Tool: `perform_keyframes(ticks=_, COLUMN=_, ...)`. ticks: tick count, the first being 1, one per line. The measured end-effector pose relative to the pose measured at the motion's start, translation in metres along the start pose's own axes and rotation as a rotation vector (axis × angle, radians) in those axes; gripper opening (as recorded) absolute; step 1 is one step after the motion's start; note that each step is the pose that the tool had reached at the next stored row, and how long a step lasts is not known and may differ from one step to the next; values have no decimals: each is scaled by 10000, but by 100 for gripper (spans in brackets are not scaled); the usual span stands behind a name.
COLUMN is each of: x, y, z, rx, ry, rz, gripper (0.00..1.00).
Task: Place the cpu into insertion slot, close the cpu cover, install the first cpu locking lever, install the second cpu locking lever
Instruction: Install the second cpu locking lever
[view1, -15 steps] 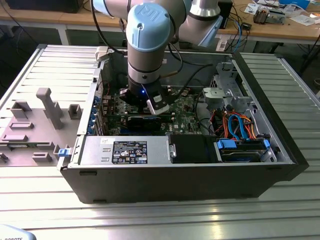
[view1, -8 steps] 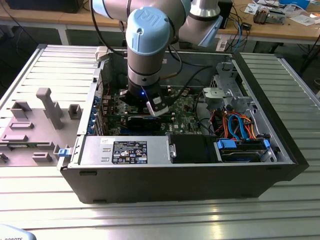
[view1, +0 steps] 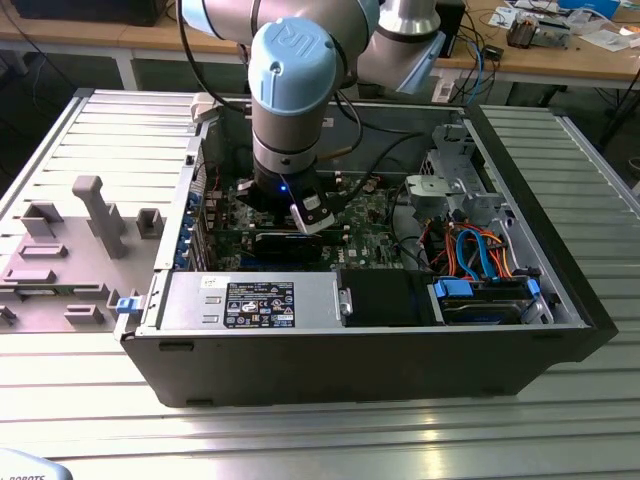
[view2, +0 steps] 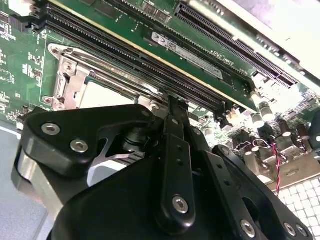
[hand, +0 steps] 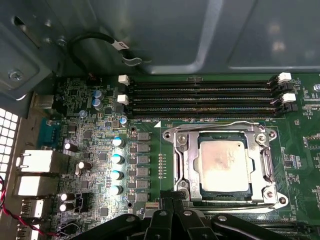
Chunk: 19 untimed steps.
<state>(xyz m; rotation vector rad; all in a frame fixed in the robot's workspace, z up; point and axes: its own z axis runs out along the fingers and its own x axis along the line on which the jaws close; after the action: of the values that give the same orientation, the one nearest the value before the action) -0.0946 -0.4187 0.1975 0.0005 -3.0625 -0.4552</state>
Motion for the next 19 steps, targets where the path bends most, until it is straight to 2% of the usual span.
perform_keyframes(ticks=9, x=-1, y=14, z=24, rx=10, ry=3, rz=2, gripper=11)
perform_keyframes(ticks=12, x=-1, y=14, z=26, rx=37, ry=1, rz=3, gripper=11)
perform_keyframes(ticks=19, x=0, y=-3, z=-9, rx=42, ry=-3, rz=3, gripper=11)
